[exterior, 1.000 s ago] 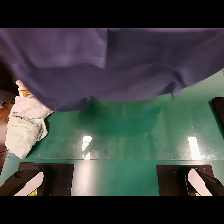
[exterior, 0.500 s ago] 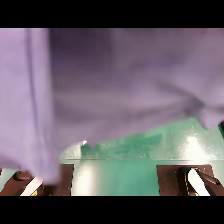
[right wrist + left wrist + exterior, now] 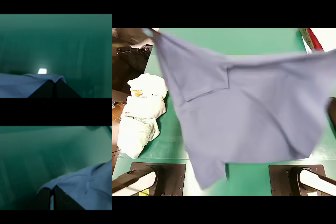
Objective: Fold the shirts.
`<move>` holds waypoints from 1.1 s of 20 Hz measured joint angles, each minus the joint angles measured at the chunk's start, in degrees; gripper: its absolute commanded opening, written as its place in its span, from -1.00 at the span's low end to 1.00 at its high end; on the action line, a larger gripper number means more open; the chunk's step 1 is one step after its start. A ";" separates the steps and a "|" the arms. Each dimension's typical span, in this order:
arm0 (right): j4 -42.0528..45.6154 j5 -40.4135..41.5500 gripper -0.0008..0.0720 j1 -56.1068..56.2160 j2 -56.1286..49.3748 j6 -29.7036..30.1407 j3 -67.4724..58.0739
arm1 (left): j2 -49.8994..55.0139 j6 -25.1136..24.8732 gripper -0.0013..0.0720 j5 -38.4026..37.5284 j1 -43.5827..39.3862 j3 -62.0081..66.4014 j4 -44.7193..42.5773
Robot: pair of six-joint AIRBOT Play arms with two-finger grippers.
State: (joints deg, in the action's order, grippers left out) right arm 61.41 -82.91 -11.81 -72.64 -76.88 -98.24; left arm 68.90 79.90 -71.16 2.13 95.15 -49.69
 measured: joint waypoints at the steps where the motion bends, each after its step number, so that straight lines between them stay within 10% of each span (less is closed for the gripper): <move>1: 0.02 -0.20 -0.95 0.76 -3.43 -0.13 1.49 | 4.11 -0.20 -0.88 -0.24 0.00 -0.94 -0.24; 13: -0.33 17.90 -0.95 4.28 -24.06 -0.70 2.27 | 26.29 -8.85 -0.88 12.57 0.74 -1.27 1.73; 22: 6.10 10.60 -0.95 7.34 -20.76 -0.66 8.09 | 26.97 -11.13 -0.88 0.70 3.06 -0.04 -6.14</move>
State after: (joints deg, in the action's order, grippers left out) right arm 67.51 -72.31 -4.47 -93.41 -77.54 -90.15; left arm 95.88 68.77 -70.46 5.19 95.11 -55.83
